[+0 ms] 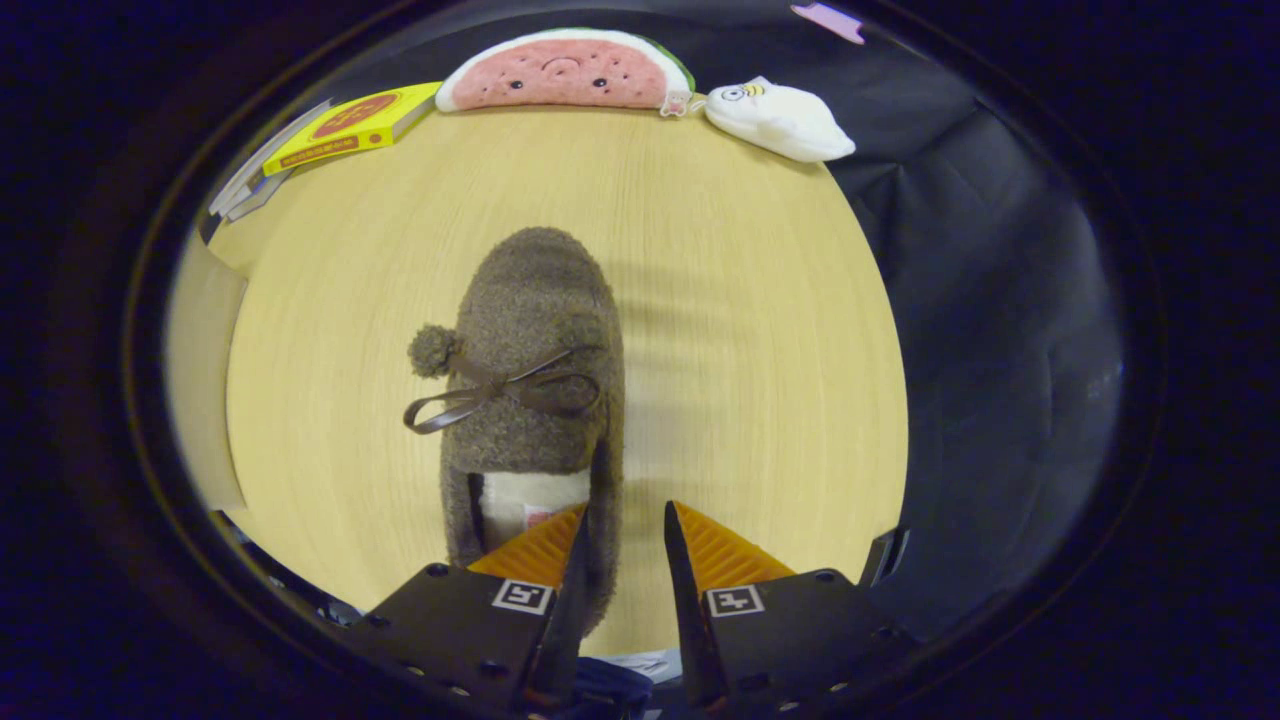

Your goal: Open the storage box then place both shoes into the box .Put the left shoe in first, then the right shoe, with the right side of both shoes facing outward in a uniform manner.

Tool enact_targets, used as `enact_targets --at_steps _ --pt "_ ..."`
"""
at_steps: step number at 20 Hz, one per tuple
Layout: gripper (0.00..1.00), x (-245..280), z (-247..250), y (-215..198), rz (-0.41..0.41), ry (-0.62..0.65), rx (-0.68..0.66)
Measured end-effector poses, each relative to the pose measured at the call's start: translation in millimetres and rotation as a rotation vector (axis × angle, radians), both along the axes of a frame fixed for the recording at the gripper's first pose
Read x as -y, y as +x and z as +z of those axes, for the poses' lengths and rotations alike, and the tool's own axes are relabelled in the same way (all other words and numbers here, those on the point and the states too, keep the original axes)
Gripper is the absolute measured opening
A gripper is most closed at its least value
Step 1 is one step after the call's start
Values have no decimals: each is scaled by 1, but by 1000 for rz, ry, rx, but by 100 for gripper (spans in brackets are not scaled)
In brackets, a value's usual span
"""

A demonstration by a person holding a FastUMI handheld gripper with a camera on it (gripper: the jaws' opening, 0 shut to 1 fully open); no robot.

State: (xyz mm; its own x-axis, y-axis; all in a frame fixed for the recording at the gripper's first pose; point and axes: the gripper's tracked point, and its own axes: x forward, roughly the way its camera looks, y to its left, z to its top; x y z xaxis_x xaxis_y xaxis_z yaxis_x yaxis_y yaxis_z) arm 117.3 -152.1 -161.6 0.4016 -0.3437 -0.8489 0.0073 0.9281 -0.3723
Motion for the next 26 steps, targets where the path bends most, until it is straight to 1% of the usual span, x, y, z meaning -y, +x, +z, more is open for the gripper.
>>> enact_targets --at_steps 3,5,7,9,12,14,17,21,26 --pt "2 -3 -2 1 -16 18 0" --pt "2 -4 -1 2 -46 66 19" --pt "0 -11 1 -2 -87 173 30" --pt "0 -14 7 -7 -111 248 34" --pt "0 -19 24 -15 -131 306 57" --pt "0 -31 41 -24 -131 366 75" --pt "0 -57 75 -35 -115 432 127" --pt "0 -107 116 -59 -60 494 161" --pt "0 -188 157 -78 55 491 233"
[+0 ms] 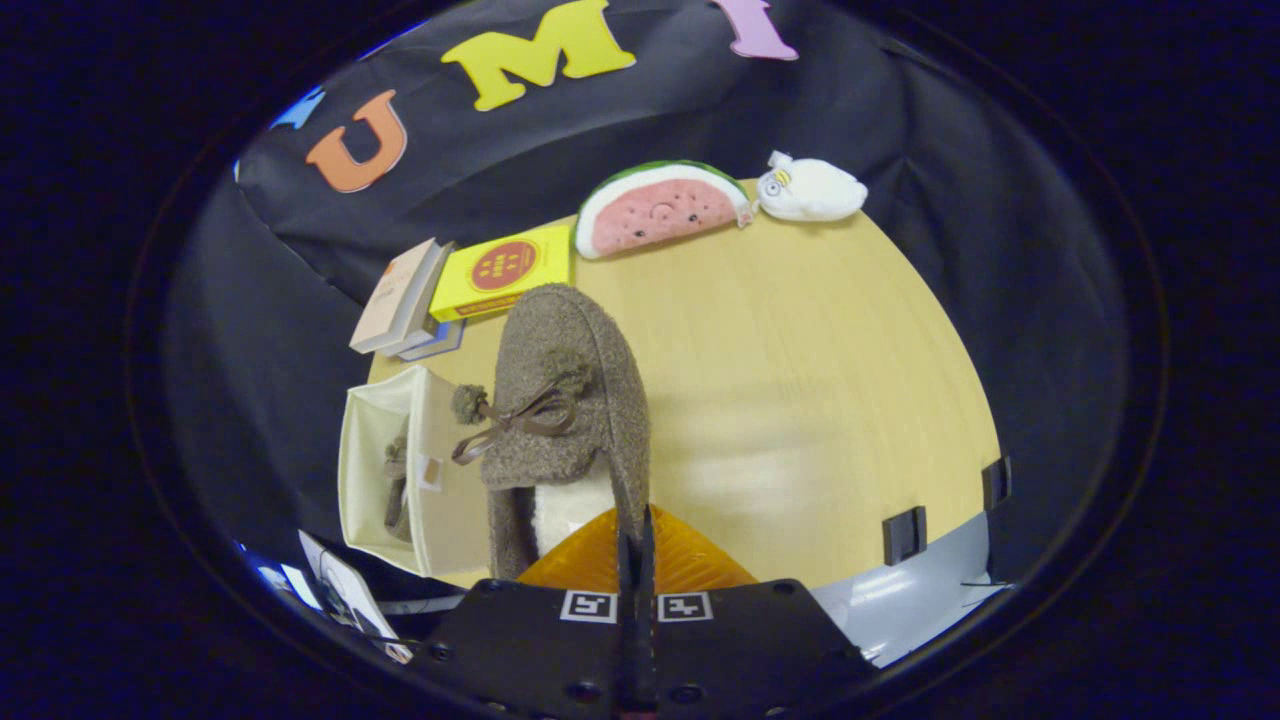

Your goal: Open the storage box then place both shoes into the box .Put the left shoe in first, then the right shoe, with the right side of both shoes facing outward in a uniform manner.

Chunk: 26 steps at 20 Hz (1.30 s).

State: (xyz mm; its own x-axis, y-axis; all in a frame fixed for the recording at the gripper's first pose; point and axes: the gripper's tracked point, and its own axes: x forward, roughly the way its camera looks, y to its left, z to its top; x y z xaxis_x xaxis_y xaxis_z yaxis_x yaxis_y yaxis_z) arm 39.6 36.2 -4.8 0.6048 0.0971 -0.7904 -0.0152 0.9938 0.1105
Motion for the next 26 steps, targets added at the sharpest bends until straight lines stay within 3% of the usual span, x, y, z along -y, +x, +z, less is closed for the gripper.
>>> enact_targets --at_steps 5,10,17,20,26 --pt "0 -101 7 -8 110 0 36" --pt "0 -200 -35 -5 194 113 -63" --pt "0 -229 -96 22 99 51 -37" --pt "0 -233 -100 24 68 93 7" --pt "1 -231 -101 25 26 34 119"
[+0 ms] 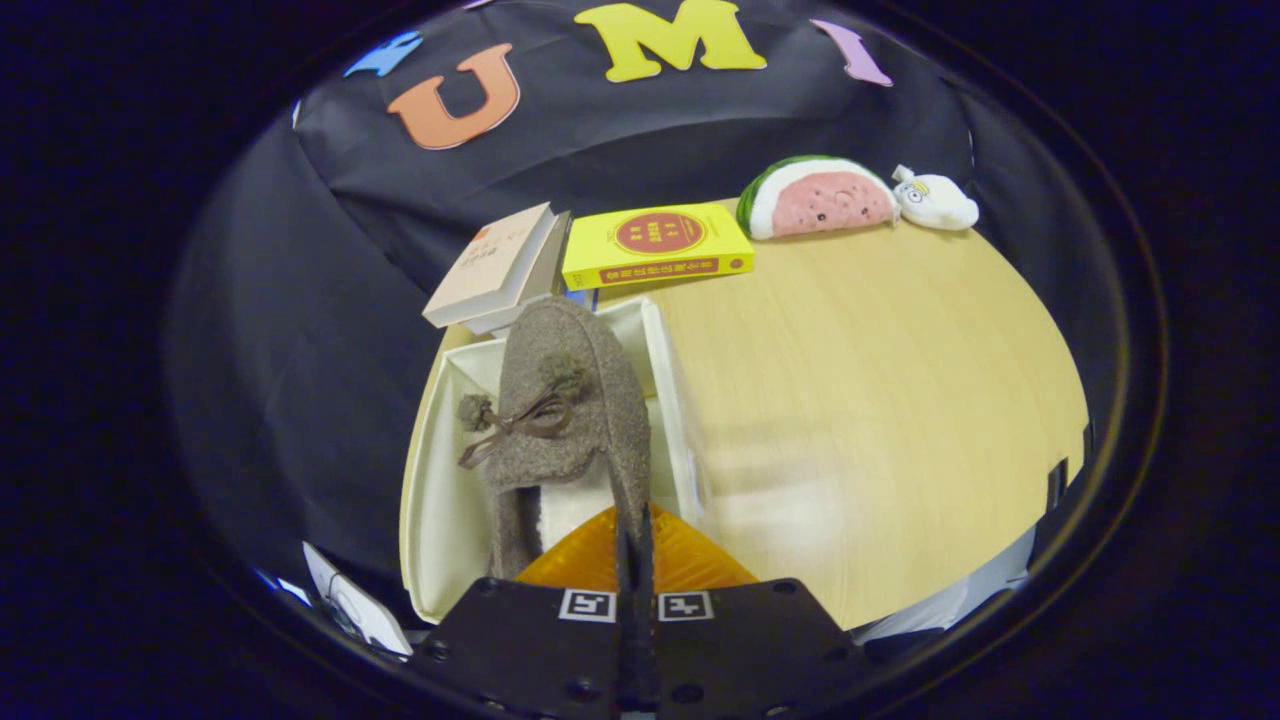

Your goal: Open the storage box then place both shoes into the box .Put the left shoe in first, then the right shoe, with the right side of both shoes facing outward in a uniform manner.

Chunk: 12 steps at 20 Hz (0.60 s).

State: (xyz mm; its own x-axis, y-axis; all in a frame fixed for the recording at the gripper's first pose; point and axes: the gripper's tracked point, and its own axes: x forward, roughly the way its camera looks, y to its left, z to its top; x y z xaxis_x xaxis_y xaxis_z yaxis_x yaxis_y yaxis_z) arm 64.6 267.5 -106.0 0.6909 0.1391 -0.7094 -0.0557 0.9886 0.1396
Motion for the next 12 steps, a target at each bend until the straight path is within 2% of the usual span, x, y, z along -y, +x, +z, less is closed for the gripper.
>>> enact_targets --at_steps 2,5,8,9,12 --pt "1 0 -1 2 -15 -2 28" --pt "9 -4 -4 2 -22 7 53" --pt "13 -11 1 1 -1 87 72" --pt "21 -15 1 1 7 104 80" --pt "34 -20 9 -6 64 95 137"
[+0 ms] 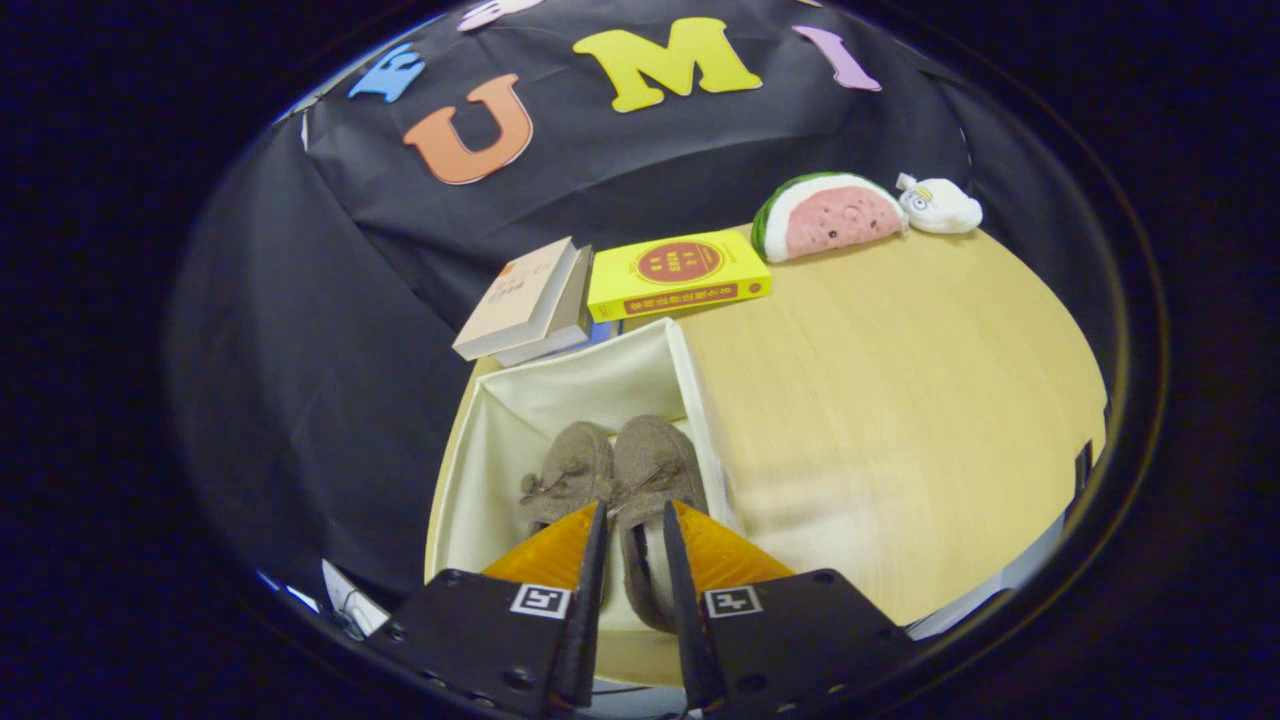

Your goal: Open the storage box then place both shoes into the box .Put the left shoe in first, then the right shoe, with the right side of both shoes facing outward in a uniform manner.

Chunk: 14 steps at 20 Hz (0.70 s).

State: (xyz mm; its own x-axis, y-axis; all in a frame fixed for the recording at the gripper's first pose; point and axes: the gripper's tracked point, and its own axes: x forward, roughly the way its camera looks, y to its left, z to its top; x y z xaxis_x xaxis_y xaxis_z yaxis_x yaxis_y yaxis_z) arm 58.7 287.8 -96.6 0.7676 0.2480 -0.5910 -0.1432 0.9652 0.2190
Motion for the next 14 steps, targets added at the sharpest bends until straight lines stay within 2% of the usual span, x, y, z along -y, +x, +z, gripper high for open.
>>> enact_targets --at_steps 3,5,11,14 --pt "76 0 18 -9 32 -59 119" --pt "95 11 33 -12 3 -111 220" --pt "96 54 76 -32 -82 -123 434" --pt "96 97 109 -43 -164 -166 593"
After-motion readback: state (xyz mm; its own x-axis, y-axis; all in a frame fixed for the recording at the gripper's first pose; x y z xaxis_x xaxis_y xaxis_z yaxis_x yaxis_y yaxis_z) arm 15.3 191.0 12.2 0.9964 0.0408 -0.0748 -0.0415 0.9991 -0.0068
